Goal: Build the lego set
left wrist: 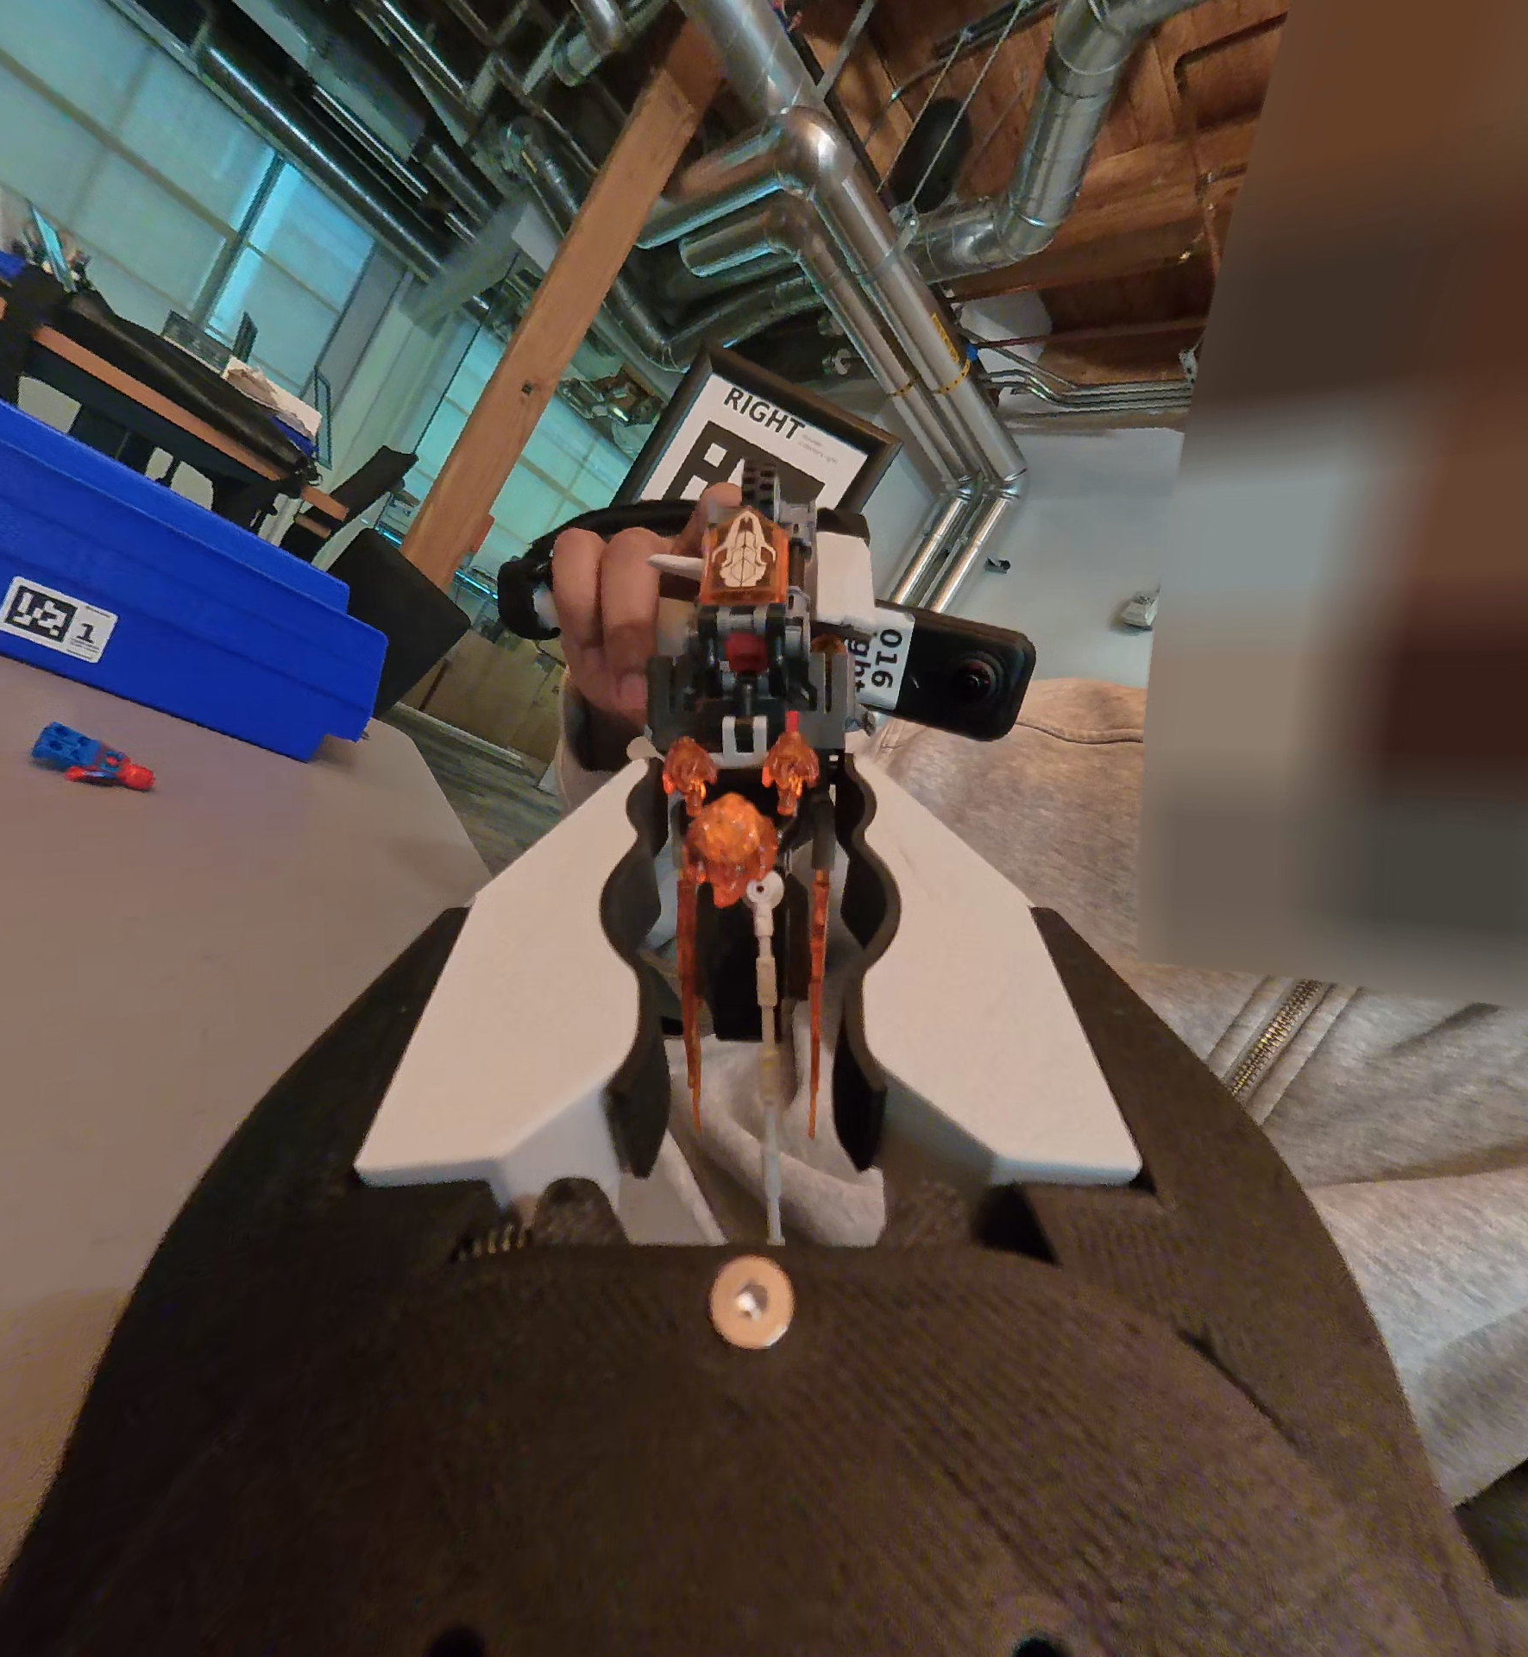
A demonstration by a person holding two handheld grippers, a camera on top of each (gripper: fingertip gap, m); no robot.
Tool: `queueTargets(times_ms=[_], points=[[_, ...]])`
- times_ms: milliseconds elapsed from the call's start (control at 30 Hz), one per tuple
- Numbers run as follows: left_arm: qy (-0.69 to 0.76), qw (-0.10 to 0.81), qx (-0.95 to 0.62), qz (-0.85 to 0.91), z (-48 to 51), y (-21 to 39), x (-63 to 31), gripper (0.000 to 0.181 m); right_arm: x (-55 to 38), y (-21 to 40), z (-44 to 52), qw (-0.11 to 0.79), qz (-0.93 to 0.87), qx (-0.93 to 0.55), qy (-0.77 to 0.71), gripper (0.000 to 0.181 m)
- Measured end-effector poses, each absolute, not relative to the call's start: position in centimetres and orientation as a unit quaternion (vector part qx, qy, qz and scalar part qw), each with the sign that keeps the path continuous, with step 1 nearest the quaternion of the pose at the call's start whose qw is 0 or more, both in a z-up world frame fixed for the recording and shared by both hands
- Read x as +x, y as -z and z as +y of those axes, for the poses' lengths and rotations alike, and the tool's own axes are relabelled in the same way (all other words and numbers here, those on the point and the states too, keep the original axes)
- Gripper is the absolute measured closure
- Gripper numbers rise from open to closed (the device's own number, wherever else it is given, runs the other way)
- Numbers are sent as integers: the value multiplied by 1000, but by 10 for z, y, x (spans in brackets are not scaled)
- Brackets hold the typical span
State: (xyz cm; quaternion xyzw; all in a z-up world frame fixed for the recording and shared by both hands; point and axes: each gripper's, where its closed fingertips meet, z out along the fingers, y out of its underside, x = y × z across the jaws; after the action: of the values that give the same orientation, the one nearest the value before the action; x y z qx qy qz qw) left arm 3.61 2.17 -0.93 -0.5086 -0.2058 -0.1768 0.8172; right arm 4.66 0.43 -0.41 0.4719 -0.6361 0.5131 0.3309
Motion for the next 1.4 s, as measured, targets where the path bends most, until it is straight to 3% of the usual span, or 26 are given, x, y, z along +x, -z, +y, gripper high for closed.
queueTargets(times_ms=[1133,1400], points=[[187,826,-479,-231,17,9,25,146,32,-2,6,353,-641,435,-525,145],[94,847,-425,-306,-22,12,-1,146,-11,8,33,318,-718,320,-530,146]])
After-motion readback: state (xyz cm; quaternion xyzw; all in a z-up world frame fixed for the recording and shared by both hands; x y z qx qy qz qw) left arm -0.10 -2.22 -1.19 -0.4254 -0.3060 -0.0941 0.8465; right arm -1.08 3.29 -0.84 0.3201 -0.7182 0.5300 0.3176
